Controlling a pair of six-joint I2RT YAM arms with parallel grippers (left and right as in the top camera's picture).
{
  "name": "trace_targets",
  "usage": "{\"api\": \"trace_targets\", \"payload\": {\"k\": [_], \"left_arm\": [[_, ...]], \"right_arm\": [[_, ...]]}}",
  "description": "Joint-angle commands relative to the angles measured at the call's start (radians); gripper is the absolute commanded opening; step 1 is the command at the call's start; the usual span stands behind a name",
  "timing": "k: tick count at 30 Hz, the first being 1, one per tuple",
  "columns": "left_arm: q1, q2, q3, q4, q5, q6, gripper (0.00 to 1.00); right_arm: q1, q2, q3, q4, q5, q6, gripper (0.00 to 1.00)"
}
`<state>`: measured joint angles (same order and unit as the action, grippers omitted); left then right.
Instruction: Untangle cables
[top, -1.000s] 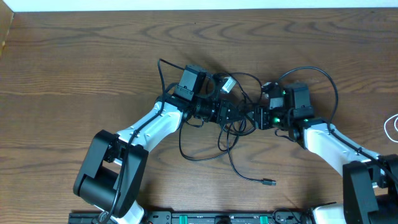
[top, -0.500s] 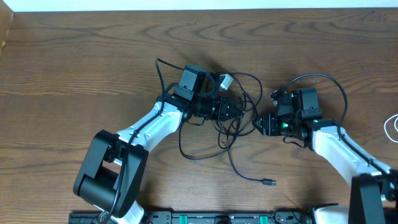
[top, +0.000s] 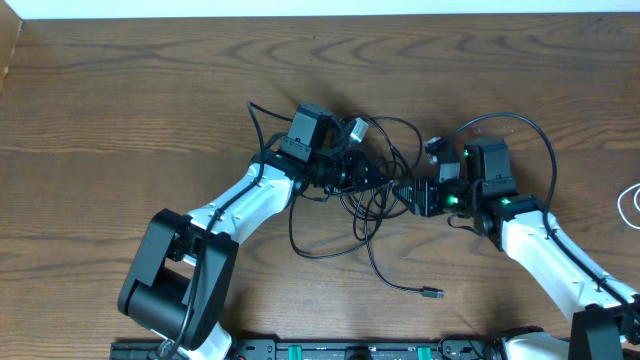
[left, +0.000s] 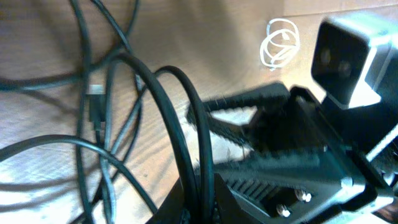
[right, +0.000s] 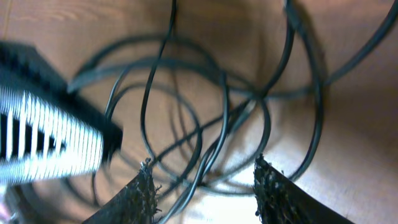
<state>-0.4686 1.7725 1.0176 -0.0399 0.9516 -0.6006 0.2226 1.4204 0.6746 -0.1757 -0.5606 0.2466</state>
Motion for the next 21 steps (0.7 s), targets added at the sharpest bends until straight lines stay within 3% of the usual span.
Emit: {"api": "trace_targets", "payload": {"k": [1, 13, 21], "left_arm": [[-0.001, 0.004, 0.005, 0.005, 0.105, -0.034, 0.09], [-0.001, 0.004, 0.005, 0.084, 0.142, -0.094, 0.09], [-0.001, 0.004, 0.005, 0.087, 0.168, -0.098, 0.09]], "right_arm": [[0.021, 0.013, -0.002, 0.061, 0.063, 0.082, 0.49], [0.073, 0.097, -0.002, 0.102, 0.065, 0.110, 0.46], [0.073, 0.145, -0.002, 0.184, 0.144, 0.283, 0.46]]}}
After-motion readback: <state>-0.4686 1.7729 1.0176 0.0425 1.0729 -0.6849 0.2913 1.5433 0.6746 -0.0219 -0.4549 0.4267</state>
